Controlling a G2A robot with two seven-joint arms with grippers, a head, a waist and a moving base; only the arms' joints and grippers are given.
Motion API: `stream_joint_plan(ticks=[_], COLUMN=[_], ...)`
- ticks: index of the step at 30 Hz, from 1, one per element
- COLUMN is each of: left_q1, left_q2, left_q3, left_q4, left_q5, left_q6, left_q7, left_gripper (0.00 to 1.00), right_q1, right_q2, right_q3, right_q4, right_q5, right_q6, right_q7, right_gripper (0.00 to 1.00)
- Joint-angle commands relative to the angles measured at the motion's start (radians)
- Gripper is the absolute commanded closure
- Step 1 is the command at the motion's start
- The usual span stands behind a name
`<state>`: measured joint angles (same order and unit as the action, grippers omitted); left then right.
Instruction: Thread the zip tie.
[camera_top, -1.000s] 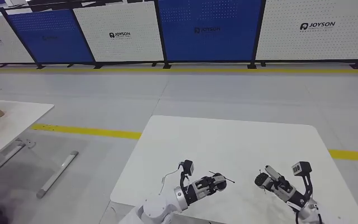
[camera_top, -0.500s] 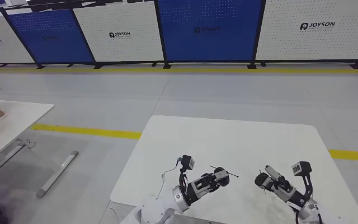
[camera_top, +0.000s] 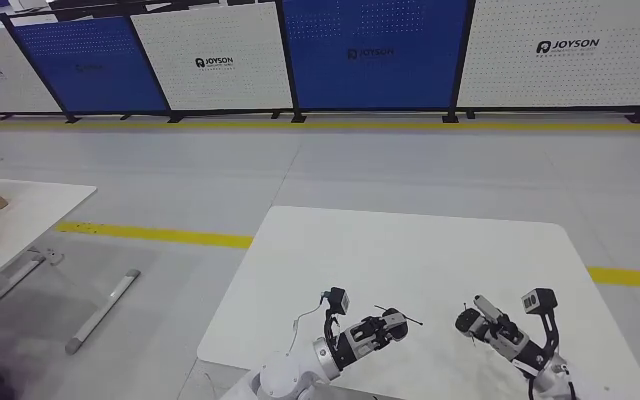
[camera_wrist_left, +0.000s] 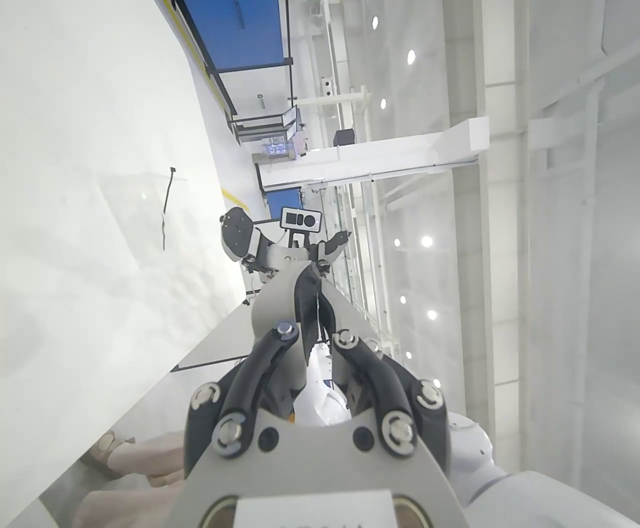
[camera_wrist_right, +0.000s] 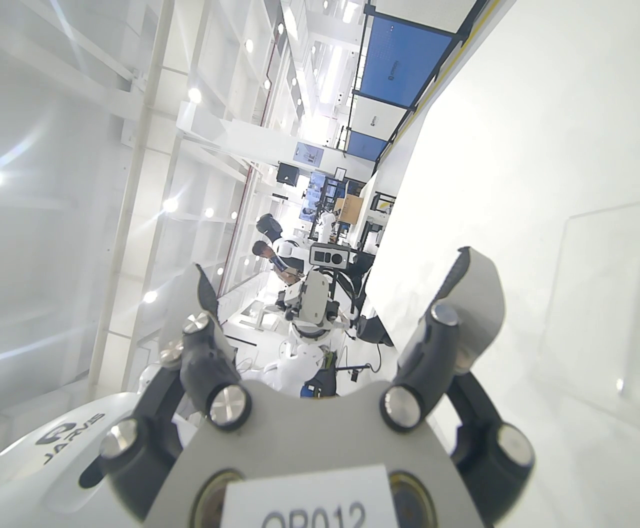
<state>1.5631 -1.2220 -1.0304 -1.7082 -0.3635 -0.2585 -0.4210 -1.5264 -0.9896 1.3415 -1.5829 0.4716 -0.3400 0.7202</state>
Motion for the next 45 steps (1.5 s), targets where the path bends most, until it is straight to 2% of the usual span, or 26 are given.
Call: stream_joint_plan(ticks=[1,3,4,8,10,13,15,28,32,34,37,39,41,43,45], left_q1=[0.000,0.000,0.000,0.000,0.000,0.000,0.000,0.000,0.000,0.000,0.000,0.000,0.000,0.000,0.000], left_q2=[0.000,0.000,0.000,0.000,0.000,0.000,0.000,0.000,0.000,0.000,0.000,0.000,0.000,0.000,0.000], left_q3=[0.000,0.000,0.000,0.000,0.000,0.000,0.000,0.000,0.000,0.000,0.000,0.000,0.000,0.000,0.000], left_q4=[0.000,0.000,0.000,0.000,0.000,0.000,0.000,0.000,0.000,0.000,0.000,0.000,0.000,0.000,0.000], left_q5=[0.000,0.000,0.000,0.000,0.000,0.000,0.000,0.000,0.000,0.000,0.000,0.000,0.000,0.000,0.000], left_q6=[0.000,0.000,0.000,0.000,0.000,0.000,0.000,0.000,0.000,0.000,0.000,0.000,0.000,0.000,0.000], left_q7=[0.000,0.000,0.000,0.000,0.000,0.000,0.000,0.000,0.000,0.000,0.000,0.000,0.000,0.000,0.000], left_gripper=[1.00,1.00,1.00,1.00,1.00,1.00,1.00,1.00,1.00,1.00,1.00,1.00,1.00,1.00,1.00], right_q1=[0.000,0.002,0.003,0.053,0.089,0.146,0.177,0.177,0.186,0.210,0.269,0.313,0.367,0.427,0.427], right_q2=[0.004,0.014,0.019,0.038,0.045,0.051,0.051,0.051,0.061,0.065,0.065,0.063,0.059,0.054,0.054], right_q3=[0.022,0.071,0.092,0.159,0.161,0.136,0.116,0.116,0.097,0.076,0.031,0.000,-0.055,-0.101,-0.101], right_q4=[-0.032,-0.066,-0.081,-0.124,-0.131,-0.134,-0.123,-0.125,-0.192,-0.203,-0.176,-0.142,-0.097,-0.049,-0.049], right_q5=[-0.090,-0.189,-0.225,-0.322,-0.399,-0.512,-0.546,-0.552,-0.741,-0.822,-0.867,-0.872,-0.871,-0.879,-0.879], right_q6=[0.000,0.004,0.024,0.142,0.187,0.220,0.242,0.240,0.209,0.191,0.167,0.146,0.080,0.050,0.050], right_q7=[-0.008,-0.006,0.003,0.124,0.178,0.242,0.262,0.258,0.290,0.331,0.393,0.422,0.486,0.528,0.528], right_gripper=[0.00,0.00,0.00,0.00,0.00,0.00,0.00,0.00,0.00,0.00,0.00,0.00,0.00,0.00,0.00])
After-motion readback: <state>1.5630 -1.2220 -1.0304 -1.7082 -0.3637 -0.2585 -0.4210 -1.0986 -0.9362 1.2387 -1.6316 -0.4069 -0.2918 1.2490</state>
